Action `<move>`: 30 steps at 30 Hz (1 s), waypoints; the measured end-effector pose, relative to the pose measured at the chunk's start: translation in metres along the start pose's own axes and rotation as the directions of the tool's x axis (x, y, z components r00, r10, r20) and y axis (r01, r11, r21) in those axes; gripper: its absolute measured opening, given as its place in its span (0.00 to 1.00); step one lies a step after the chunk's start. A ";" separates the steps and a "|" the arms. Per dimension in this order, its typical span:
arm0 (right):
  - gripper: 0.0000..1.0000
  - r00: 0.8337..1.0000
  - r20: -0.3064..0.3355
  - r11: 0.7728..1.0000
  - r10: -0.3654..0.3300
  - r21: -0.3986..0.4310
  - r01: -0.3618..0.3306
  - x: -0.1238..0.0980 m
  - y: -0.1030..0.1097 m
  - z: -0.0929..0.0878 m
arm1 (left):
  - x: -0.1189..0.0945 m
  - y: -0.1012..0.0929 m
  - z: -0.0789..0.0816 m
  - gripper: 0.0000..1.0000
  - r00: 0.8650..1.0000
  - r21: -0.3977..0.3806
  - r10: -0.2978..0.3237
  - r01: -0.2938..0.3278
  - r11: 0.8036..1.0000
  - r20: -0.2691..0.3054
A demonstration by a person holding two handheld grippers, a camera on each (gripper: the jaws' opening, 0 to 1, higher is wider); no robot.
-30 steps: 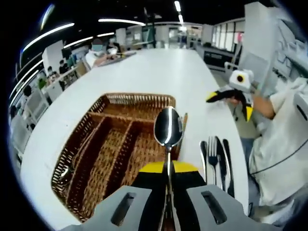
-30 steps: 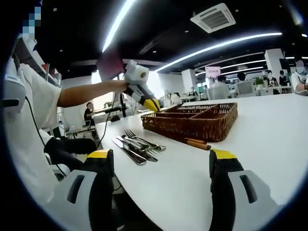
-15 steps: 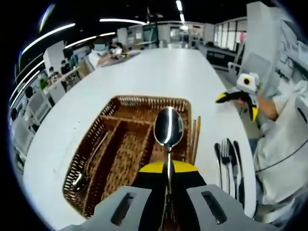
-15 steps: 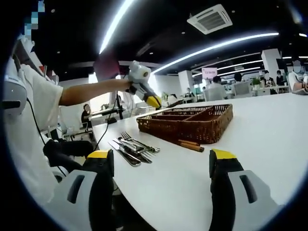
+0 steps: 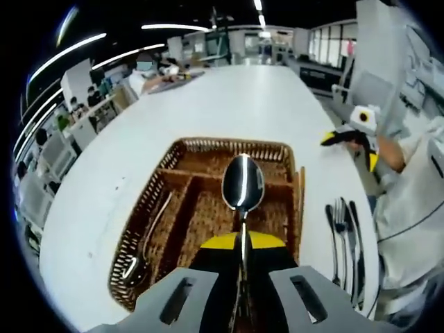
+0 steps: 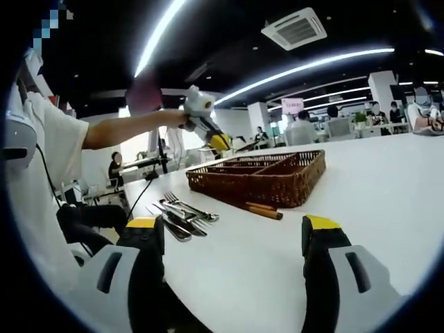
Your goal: Arrange the knives, forks, and spoons in their matching storage slots by inserting each utensil handle-first until every utensil is classified and aligned in the correct compartment
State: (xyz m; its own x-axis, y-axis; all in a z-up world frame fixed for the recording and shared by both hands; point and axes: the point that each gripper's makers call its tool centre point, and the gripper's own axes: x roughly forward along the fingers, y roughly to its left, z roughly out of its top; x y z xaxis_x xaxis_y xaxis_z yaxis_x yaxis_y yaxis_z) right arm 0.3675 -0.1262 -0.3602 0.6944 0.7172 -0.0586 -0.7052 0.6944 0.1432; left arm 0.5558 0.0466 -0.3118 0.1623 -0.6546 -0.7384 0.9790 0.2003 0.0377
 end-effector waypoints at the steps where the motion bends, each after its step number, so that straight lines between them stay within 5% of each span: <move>1: 0.84 1.000 -0.003 1.000 -0.005 0.003 0.005 0.001 0.000 0.000 | 0.000 0.003 0.002 0.03 1.000 0.008 0.006 -0.006 1.000 0.006; 13: 0.84 0.997 -0.039 0.998 -0.063 -0.025 0.062 0.006 -0.014 0.004 | 0.005 0.036 0.005 0.03 1.000 -0.011 0.014 -0.014 1.000 -0.005; 30: 0.84 0.998 -0.009 0.998 -0.055 -0.025 0.055 0.015 -0.027 0.012 | 0.024 0.082 -0.005 0.03 0.998 -0.020 0.005 -0.006 1.000 -0.068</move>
State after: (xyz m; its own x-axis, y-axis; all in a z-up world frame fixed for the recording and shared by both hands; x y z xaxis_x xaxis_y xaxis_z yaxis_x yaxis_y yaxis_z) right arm 0.3983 -0.1345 -0.3533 0.7310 0.6782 -0.0754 -0.6693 0.7341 0.1146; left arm 0.6395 0.0509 -0.3292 0.1586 -0.6026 -0.7822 0.9753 0.2191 0.0289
